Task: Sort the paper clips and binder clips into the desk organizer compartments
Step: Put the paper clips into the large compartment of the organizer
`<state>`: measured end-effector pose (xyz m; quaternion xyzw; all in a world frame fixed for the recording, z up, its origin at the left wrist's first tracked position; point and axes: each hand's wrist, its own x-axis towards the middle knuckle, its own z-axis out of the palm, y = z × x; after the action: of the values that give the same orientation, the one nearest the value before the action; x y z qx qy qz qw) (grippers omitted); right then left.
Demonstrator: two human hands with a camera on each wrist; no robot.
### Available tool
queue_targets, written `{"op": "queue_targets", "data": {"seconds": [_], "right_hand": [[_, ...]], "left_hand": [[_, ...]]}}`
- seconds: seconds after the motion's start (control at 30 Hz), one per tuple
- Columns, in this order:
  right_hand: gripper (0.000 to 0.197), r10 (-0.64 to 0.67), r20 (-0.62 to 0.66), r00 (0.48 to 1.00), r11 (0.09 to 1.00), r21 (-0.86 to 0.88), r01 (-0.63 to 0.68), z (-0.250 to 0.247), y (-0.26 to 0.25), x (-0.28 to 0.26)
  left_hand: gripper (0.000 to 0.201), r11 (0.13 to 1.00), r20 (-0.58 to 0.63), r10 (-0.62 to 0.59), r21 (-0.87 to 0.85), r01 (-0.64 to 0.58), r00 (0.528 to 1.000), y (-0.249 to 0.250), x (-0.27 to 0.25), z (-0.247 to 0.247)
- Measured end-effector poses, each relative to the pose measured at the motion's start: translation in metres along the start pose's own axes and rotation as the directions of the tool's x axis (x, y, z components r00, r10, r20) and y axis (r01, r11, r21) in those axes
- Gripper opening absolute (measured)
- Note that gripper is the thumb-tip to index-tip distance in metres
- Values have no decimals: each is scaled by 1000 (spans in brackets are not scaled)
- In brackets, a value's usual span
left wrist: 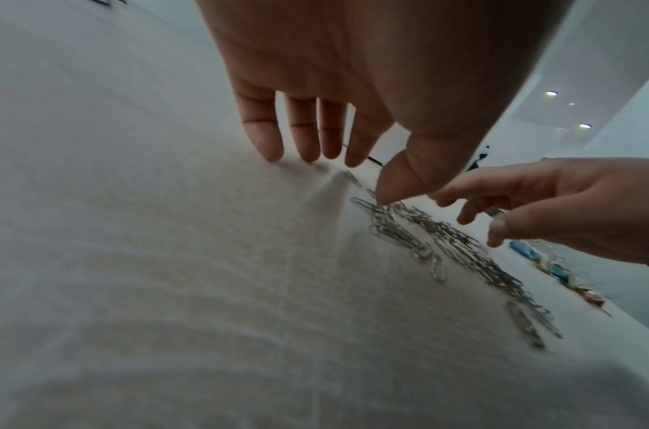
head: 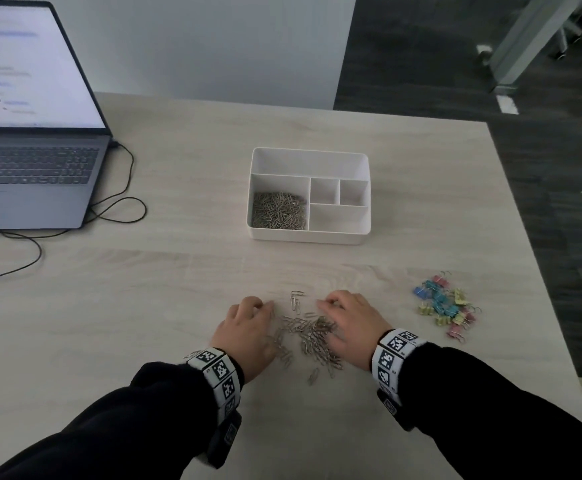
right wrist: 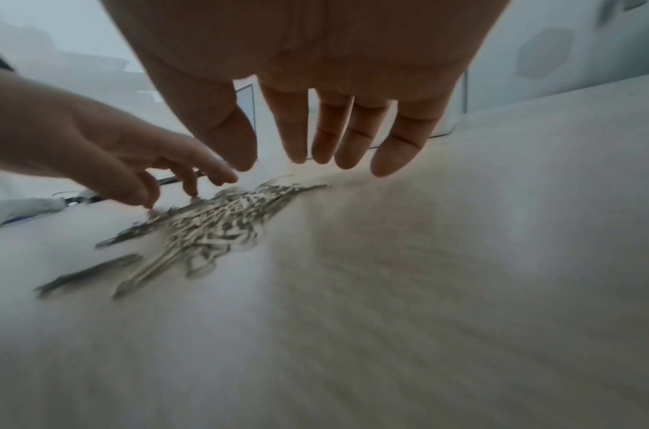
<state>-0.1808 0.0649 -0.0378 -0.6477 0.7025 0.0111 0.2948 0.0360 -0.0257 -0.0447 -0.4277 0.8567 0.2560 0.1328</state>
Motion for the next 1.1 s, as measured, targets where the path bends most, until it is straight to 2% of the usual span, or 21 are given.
{"op": "queue_targets", "data": {"seconds": [0.07,0.13,0.23,0.33,0.47,0.57,0.67,0.8,0.87,0.93,1.03,1.1], "right_hand": [[67,30,-22,999,1000,-1,-30,-4,-5,10],[73,25,10,1000,999,-22,-25,-6,-15,23],[76,-3,66,998,998,-62,7,-6,-33,37],[73,-52,74,996,990,-130,61,-1,-36,38],[70,-157,125,980,969,-170,177,2,-25,19],[67,-199,126,972,965,-149,217,4,-10,-1],[72,-106,54,993,990,-89,111,-2,7,-16],[100,16,106,994,997,-75,-8,0,21,-24],[101,34,119,992,999,-41,-30,6,20,-23],[97,43,118,992,999,25,-46,10,13,-20],[85,49,108,993,995,85,-59,16,2,-15],[77,41,94,995,991,121,-53,20,-3,-14]], "left_hand": [[60,998,-29,-64,-19,64,998,0,1,-2],[55,997,-29,-79,-27,78,996,4,4,-3],[47,999,-8,-37,-3,37,999,11,7,-1],[51,999,0,8,42,-8,1000,14,6,5],[63,994,34,80,68,-82,996,14,0,12],[62,991,50,132,25,-134,990,10,-2,13],[62,993,40,115,-38,-113,993,3,-4,6],[91,999,95,48,-14,-47,994,-8,-4,-2],[86,999,109,50,-9,-50,993,-3,-2,0],[70,997,87,75,-19,-74,993,6,-1,6],[47,993,40,110,-53,-108,993,20,0,13],[40,987,18,131,-91,-129,991,25,0,15]]}}
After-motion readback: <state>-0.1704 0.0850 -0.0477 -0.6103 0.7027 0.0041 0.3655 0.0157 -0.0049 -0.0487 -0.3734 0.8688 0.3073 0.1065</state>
